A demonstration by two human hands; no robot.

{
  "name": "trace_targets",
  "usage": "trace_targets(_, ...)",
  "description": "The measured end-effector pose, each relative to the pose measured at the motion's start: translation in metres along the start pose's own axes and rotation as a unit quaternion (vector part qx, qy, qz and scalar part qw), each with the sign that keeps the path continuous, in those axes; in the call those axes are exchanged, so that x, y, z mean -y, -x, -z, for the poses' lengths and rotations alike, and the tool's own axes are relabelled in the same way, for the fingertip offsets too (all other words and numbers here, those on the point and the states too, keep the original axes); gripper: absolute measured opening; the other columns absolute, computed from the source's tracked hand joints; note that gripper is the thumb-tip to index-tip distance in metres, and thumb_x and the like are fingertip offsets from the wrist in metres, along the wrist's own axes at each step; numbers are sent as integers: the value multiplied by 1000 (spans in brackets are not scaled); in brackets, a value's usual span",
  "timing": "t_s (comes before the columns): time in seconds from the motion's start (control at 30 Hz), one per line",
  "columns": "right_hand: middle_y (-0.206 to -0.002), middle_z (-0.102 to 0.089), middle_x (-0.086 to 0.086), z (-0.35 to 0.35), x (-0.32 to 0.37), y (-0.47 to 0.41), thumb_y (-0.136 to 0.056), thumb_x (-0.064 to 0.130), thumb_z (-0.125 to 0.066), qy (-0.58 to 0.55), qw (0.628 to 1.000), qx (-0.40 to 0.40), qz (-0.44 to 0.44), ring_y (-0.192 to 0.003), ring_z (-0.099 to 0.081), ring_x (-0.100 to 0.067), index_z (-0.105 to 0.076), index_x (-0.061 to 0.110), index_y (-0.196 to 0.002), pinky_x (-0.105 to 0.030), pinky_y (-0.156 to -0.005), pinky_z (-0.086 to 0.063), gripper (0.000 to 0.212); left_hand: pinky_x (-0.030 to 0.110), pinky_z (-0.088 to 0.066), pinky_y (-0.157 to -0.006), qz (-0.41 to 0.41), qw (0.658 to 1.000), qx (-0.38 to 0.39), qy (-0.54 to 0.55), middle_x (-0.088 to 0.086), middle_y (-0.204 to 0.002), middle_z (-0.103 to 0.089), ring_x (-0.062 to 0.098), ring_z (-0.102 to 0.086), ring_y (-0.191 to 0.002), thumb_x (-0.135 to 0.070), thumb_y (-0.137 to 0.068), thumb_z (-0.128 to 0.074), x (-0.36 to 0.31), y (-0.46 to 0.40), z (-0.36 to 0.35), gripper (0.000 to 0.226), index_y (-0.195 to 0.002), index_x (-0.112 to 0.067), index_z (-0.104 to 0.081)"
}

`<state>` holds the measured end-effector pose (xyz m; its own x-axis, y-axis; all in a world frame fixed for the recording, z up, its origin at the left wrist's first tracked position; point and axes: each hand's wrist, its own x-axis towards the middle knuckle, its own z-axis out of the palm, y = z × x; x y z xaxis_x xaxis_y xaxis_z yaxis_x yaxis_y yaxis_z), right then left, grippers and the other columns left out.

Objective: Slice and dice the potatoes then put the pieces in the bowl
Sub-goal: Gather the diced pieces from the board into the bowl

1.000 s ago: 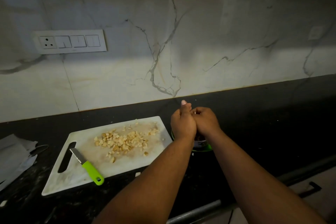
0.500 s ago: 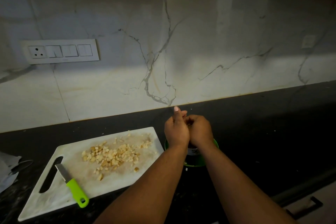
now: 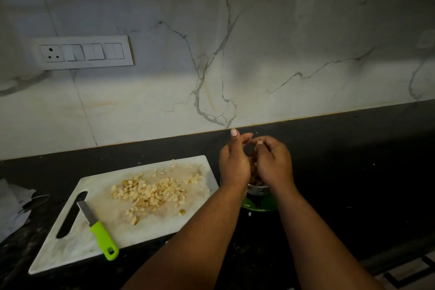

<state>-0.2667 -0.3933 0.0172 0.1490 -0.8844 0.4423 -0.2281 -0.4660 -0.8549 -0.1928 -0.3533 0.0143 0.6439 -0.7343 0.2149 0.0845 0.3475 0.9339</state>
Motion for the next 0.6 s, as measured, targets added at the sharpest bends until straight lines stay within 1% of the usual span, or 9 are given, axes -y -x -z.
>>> trace_targets(0.13,-84,-67,10,1,-1,1,-103,20,-45,-43,999,3,0,-78,-62,2,-69,33,-99,-26,-67,-49,27,33,-46,-110,-3,1000,14,14,-6,-111,-79,5,-69,-112,-74,-90,-29,-1,-2,8,70,-105,-25,-77)
trace_targets(0.2,-79,-66,5,1,-1,-1,-104,20,-44,-65,998,-6,-6,-74,-62,-2,-69,31,-102,-27,-66,-48,27,35,-41,-116,3,999,25,25,-6,-114,-78,5,-68,-117,-77,-89,-26,-2,-3,12,74,-108,-27,-76)
trace_targets(0.3,-74,-65,0,1,-5,-2,-103,21,-45,-88,996,-18,-12,-69,-62,-6,-70,30,-102,-32,-68,-52,27,36,-38,-118,12,998,44,35,-5,-118,-77,5,-66,-120,-78,-89,-23,2,-3,16,77,-113,-27,-75)
trace_targets(0.37,-77,-64,2,0,-6,-2,-104,22,-44,-82,997,-12,-5,-70,-60,-2,-69,30,-104,-29,-68,-50,27,38,-38,-120,3,998,50,23,-7,-121,-76,4,-65,-122,-77,-91,-21,7,0,18,76,-116,-28,-74)
trace_targets(0.43,-81,-63,4,0,-6,-2,-105,22,-43,-65,998,-1,-3,-74,-59,0,-68,30,-108,-24,-67,-45,27,39,-39,-120,-14,998,58,3,-9,-126,-73,3,-63,-124,-80,-93,-22,9,2,18,72,-118,-34,-72)
trace_targets(0.47,-82,-63,5,0,-6,-1,-105,22,-43,-59,998,7,-3,-75,-59,1,-67,31,-109,-24,-67,-44,26,39,-41,-119,-19,998,64,-8,-11,-130,-71,3,-62,-126,-86,-91,-24,10,3,18,71,-119,-39,-70)
trace_targets(0.53,-86,-66,10,-2,-8,-1,-105,24,-43,-44,999,22,6,-79,-61,3,-67,32,-111,-26,-70,-48,26,36,-44,-116,-25,995,87,-34,-18,-137,-65,5,-60,-129,-99,-77,-29,11,4,19,79,-126,-49,-64)
trace_targets(0.6,-93,-68,14,-4,-10,0,-104,26,-44,-23,999,37,13,-84,-63,4,-66,34,-111,-31,-76,-54,25,37,-44,-116,-36,991,114,-58,-22,-144,-58,6,-57,-133,-104,-70,-30,14,4,20,89,-139,-54,-52)
